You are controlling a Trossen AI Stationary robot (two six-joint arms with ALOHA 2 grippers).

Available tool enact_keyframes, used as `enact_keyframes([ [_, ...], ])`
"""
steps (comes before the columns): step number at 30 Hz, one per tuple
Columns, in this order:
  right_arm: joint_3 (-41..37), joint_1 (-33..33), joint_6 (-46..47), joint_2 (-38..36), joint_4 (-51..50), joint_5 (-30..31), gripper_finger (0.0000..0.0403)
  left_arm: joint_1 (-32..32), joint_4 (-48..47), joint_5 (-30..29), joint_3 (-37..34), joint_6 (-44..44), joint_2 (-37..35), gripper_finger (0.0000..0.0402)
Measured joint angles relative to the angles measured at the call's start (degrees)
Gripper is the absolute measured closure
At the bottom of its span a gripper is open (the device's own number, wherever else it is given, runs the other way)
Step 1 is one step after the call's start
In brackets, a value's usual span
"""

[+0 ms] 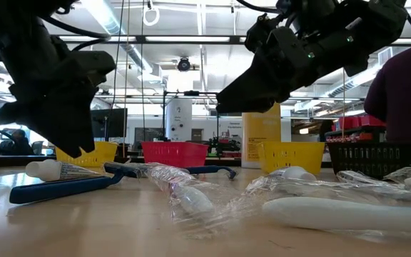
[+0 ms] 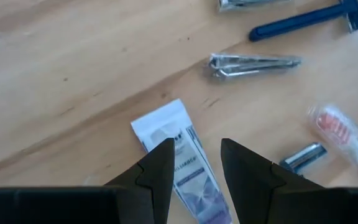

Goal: Pick & Place Travel size toiletries
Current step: Put the white toothpaste into the red basket

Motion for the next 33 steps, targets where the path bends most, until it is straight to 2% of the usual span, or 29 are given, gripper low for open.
enact_keyframes([
  [6,0.0,-0.04,-0.01,0.0,0.02,0.0,0.0131,-0.47,-1.46,3.28,0.01,-0.44,0.0,0.0262],
  [9,0.0,-0.04,-1.02,0.0,0.02,0.2,0.013,-0.49,-4.03,6.09,0.01,-3.53,0.0,0.0262],
  [11,0.0,-0.04,-1.72,0.02,0.04,1.65,0.0133,-0.52,-4.83,5.27,0.01,-5.97,0.0,0.0262],
  [14,0.0,-0.09,-3.18,0.0,0.28,4.3,0.014,-0.25,-4.67,4.59,0.01,-4.86,0.0,0.0262],
  [22,-0.02,-1.68,-5.49,0.0,0.86,4.88,0.015,1.41,-4.62,15.63,0.01,-6.6,-0.02,0.0262],
  [26,-0.04,-2.77,-6.89,0.0,2.67,4.22,0.0149,2.19,-4.2,17.78,0.01,-3.08,-0.02,0.0262],
  [33,-0.04,-4.43,-7.67,0.0,7.25,-1.17,0.0136,4.48,-4.33,19.31,0.37,4.93,-0.91,0.0262],
])
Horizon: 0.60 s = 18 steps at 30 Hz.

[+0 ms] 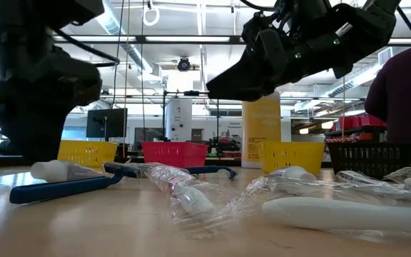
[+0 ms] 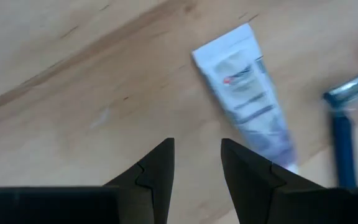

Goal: Pick & Place Travel size toiletries
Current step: Put the white toothpaste into the red basket

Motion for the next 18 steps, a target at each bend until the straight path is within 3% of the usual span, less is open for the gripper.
enact_keyframes([
  [11,0.0,-0.88,-0.95,0.0,0.86,-0.97,0.0143,2.22,0.48,2.15,3.27,3.64,-2.56,0.0205],
  [18,0.0,-0.88,-0.95,0.0,-0.1,-1.0,0.0154,1.5,3.85,-1.78,3.34,-0.92,-2.04,0.0178],
])
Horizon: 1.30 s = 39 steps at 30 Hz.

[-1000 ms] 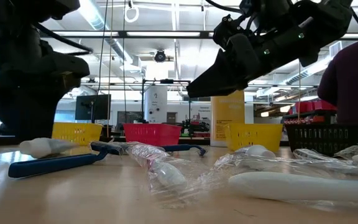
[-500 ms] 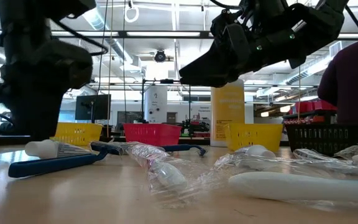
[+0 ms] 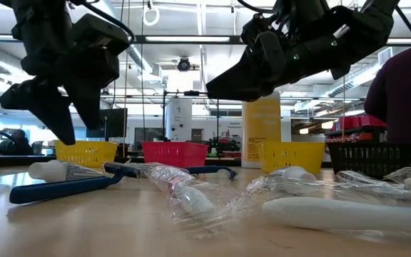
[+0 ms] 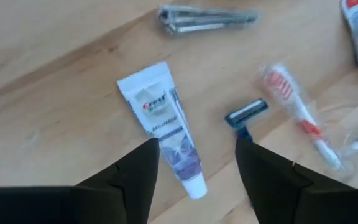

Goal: Pick & Place Travel size toiletries
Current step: Put the white toothpaste into the red basket

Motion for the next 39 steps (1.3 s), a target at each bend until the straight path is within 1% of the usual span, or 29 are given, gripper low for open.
enact_keyframes([
  [3,0.0,0.0,0.03,0.0,-0.41,0.01,0.0158,-0.15,0.32,-1.41,0.01,-0.75,0.0,0.0179],
  [7,0.0,0.0,0.17,0.0,-0.37,0.0,0.0162,-0.34,-0.03,-2.95,-0.04,-0.59,1.89,0.0181],
  [9,0.0,0.0,0.2,0.0,-0.56,0.0,0.0162,-0.4,1.69,-2.58,0.08,-0.06,3.78,0.0181],
  [12,0.0,0.0,0.2,0.0,-0.83,0.02,0.016,-0.48,1.49,-0.31,0.0,1.12,6.02,0.0181],
  [17,0.0,0.0,0.2,0.0,-1.56,0.03,0.0151,-0.48,1.98,-0.29,0.0,1.13,8.6,0.0181],
  [23,0.0,0.0,0.2,0.0,-1.57,0.04,0.0146,-0.5,1.26,-0.15,0.13,1.86,9.07,0.0182],
  [26,0.0,0.0,0.22,0.0,-1.57,0.07,0.0152,-0.46,-0.5,1.05,0.2,2.92,9.06,0.0182],
  [29,0.0,0.0,0.22,0.0,-1.59,0.07,0.0159,-0.48,-2.16,0.83,0.22,4.56,9.03,0.0183],
  [34,0.0,0.0,1.73,0.0,-1.63,0.11,0.0164,-0.5,-2.67,0.88,0.15,8.95,9.03,0.02],
  [39,0.0,0.02,1.74,0.0,-2.01,-0.27,0.0155,-0.5,-2.97,1.0,0.11,9.14,9.03,0.0222],
])
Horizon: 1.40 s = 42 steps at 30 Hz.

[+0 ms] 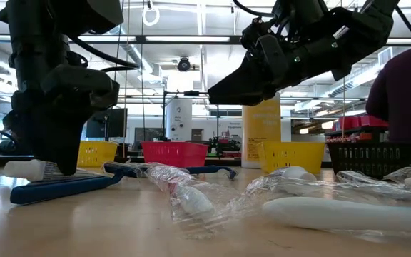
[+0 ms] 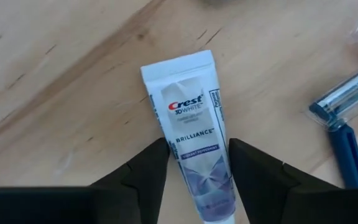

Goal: Pick & Place Travel size toiletries
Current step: Put the white toothpaste into the red basket

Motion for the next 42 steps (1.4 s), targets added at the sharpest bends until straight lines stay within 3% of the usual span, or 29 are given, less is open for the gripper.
enact_keyframes([
  [8,0.0,0.11,0.0,0.0,-1.27,-1.09,0.0133,-0.06,-0.13,-2.38,-0.07,-2.43,0.06,0.0246],
  [19,0.0,1.09,2.91,0.0,-3.98,-1.21,0.0136,-0.02,0.13,-4.15,-0.15,-3.29,0.11,0.0284],
  [25,0.0,2.52,2.85,0.0,-3.93,-1.21,0.0143,0.09,0.13,-6.98,-0.26,-4.12,0.0,0.0287],
  [42,0.0,4.02,2.85,0.0,-3.93,-1.05,0.0134,2.94,-1.46,-8.04,-0.26,-2.74,-2.84,0.0287],
])
